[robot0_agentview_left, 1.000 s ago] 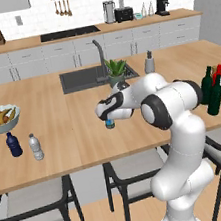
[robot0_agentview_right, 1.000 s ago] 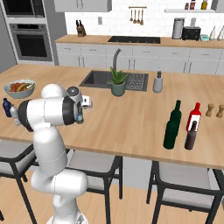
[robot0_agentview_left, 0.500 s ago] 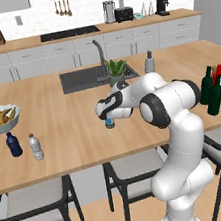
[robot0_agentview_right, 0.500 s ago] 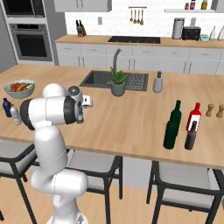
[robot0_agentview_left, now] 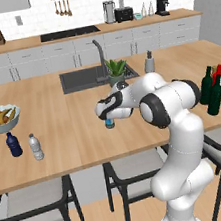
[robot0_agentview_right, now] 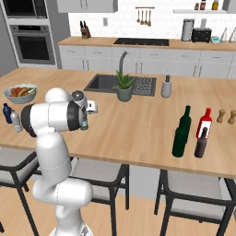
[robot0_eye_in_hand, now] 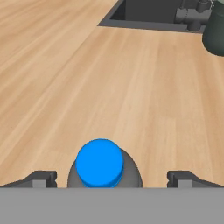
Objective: Move the plastic bottles in the middle to the plastics group, and the glass bottles in the middle to the glass group.
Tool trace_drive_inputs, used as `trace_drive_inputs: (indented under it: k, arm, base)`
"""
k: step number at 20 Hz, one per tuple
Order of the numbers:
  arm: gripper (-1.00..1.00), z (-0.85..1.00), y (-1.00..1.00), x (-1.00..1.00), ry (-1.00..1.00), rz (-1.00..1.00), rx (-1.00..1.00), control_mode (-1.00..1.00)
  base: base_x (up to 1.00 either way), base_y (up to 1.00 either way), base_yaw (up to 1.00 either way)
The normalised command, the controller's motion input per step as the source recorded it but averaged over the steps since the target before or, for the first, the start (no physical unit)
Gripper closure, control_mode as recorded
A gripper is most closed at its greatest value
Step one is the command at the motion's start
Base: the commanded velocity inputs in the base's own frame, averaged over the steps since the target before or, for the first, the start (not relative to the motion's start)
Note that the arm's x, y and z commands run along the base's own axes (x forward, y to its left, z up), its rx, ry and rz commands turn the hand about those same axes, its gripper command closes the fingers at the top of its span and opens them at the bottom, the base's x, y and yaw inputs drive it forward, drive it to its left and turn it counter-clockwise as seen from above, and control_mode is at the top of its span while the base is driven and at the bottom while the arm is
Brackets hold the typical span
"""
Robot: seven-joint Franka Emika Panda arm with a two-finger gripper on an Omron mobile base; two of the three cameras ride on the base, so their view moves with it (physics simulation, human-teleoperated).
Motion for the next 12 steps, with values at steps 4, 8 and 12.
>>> trace_drive_inputs:
  k: [4, 8, 12]
  arm:
    - [1.00, 0.00, 0.00, 0.00, 0.00, 0.00, 0.00, -1.00]
    - [1.00, 0.00, 0.00, 0.00, 0.00, 0.00, 0.00, -1.00]
    - [1.00, 0.00, 0.00, 0.00, 0.00, 0.00, 0.00, -1.00]
  base:
    - [0.00, 0.00, 0.00]
    - [0.00, 0.00, 0.00]
    - [0.00, 0.00, 0.00]
